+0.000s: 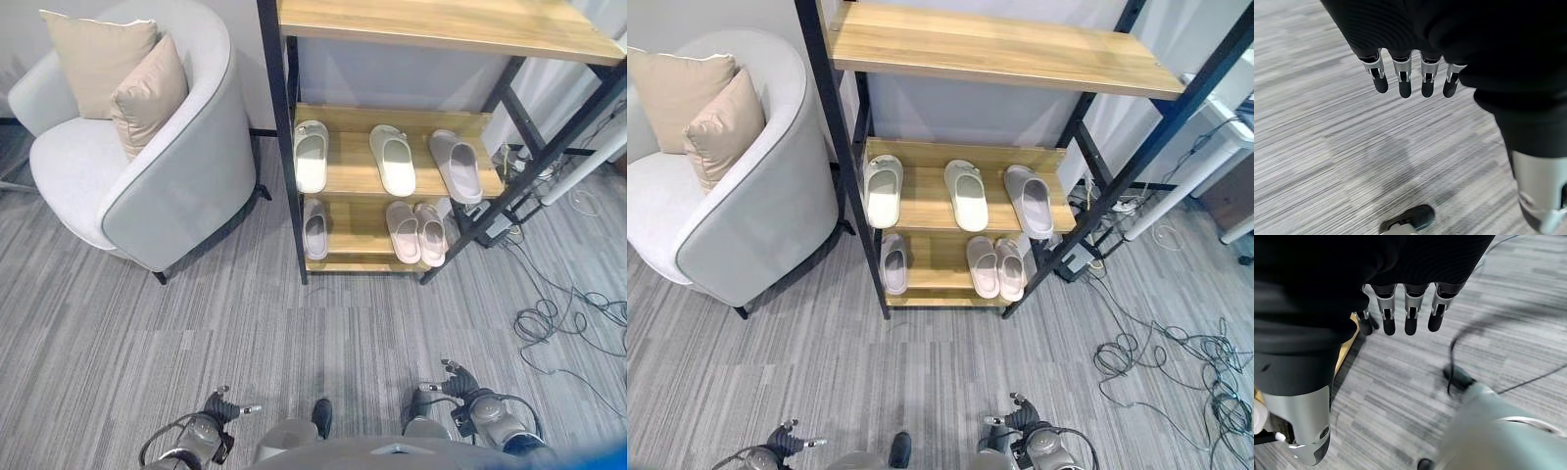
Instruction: Arrange the slippers neatly on the shoe rack.
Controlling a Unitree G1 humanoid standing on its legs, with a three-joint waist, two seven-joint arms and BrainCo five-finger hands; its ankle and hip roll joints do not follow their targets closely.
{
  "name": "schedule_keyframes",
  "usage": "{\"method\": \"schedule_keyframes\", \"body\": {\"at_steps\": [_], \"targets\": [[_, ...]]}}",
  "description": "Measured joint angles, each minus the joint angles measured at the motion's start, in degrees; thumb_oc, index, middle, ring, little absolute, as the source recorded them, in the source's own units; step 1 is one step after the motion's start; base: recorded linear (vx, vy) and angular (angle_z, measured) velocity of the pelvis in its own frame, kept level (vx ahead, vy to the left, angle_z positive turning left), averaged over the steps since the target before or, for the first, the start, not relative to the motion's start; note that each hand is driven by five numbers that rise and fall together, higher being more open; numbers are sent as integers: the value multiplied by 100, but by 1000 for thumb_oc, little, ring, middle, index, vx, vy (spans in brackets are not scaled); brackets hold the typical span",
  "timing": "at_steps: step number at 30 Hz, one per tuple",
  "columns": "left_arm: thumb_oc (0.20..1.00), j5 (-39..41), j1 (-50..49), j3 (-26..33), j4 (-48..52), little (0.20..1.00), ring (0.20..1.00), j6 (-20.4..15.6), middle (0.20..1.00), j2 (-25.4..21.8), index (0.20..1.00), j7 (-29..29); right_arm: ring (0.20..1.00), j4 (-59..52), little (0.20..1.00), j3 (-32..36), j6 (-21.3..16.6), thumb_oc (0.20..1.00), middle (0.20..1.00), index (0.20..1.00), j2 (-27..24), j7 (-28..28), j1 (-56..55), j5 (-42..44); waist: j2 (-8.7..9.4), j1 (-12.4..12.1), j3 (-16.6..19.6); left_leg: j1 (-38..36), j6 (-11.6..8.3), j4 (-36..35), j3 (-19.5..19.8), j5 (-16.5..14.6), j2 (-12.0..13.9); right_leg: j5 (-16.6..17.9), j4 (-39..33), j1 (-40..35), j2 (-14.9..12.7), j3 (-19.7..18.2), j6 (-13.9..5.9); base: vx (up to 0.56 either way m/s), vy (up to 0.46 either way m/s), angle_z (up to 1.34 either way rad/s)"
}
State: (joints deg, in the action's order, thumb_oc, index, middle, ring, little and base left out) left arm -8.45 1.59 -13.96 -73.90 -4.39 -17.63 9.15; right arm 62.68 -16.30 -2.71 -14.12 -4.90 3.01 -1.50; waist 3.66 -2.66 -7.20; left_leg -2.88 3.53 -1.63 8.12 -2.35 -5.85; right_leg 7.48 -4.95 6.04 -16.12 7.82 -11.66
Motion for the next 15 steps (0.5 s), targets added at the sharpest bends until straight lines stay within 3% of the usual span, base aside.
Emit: {"method": "schedule_keyframes", "body": {"at_steps": [1,2,3,5,7,8,9,12,14,15], "targets": [[1000,-12,-105,-6,53,1000,1000,2,1000,-82,1000,0,1000,45,1000,-13,11,1000,1000,1000,54,8,-96,-88,144,-32,86,-156,-118,-96,40,-85,8,84,106,-62,185,23,119,189,-323,33],[1000,-10,-318,53,68,1000,1000,1,1000,127,1000,8,1000,108,1000,-44,46,1000,1000,1000,-40,7,-23,-155,-22,-61,197,-299,-279,-112,65,-182,309,163,-43,-317,550,157,411,219,-363,15],[1000,-7,-347,53,81,1000,1000,-5,1000,184,1000,2,1000,-41,1000,-67,46,1000,1000,1000,-96,5,-46,-165,-30,-26,261,-322,-371,-102,105,-245,481,-56,-72,-355,703,153,585,188,-293,8],[1000,-3,-332,63,182,1000,1000,-14,1000,292,1000,9,1000,-205,1000,-119,47,1000,1000,1000,-250,1,131,-198,-52,-55,255,-147,-491,277,41,-287,711,-89,-39,-374,966,219,771,97,-132,6],[1000,-1,-273,57,192,1000,1000,-52,1000,381,1000,9,1000,-442,1000,-122,-3,1000,1000,1000,-406,-45,232,-199,-53,-25,262,-17,-631,545,46,-348,792,-209,-37,-470,1053,259,970,97,-121,12],[1000,5,-174,53,234,1000,1000,-91,1000,496,1000,10,1000,-587,1000,-111,-28,1000,1000,1000,-564,-80,303,-198,-246,22,323,-53,-664,344,140,-353,1006,-256,-39,-463,1253,417,1037,69,-144,40],[1000,10,-102,54,305,1000,1000,-100,1000,514,1000,11,1000,-593,1000,-105,-29,1000,1000,1000,-591,-102,314,-196,-286,12,313,-76,-682,238,194,-348,1094,-271,-39,-464,1331,478,1059,44,-128,47],[1000,70,194,-8,343,1000,1000,-89,1000,508,1000,43,1000,-696,1000,-111,-87,1000,1000,1000,-544,-138,364,-121,-246,-55,176,214,-864,321,518,-255,1189,-345,-52,-439,1394,827,1066,27,-85,74],[1000,103,427,-159,345,1000,1000,-93,1000,505,1000,84,1000,-713,1000,-92,-129,1000,1000,1000,-525,-186,374,-78,-198,-80,22,565,-1004,634,534,-150,1069,-394,-42,-439,1306,1081,1060,44,-3,123],[1000,127,742,-160,417,1000,1000,-91,1000,515,1000,108,1000,-706,1000,-14,-148,1000,1000,1000,-465,-200,400,77,-89,-80,-206,1214,-1083,1228,-395,-87,904,-460,-74,-414,1086,1411,1158,97,47,131]]}}
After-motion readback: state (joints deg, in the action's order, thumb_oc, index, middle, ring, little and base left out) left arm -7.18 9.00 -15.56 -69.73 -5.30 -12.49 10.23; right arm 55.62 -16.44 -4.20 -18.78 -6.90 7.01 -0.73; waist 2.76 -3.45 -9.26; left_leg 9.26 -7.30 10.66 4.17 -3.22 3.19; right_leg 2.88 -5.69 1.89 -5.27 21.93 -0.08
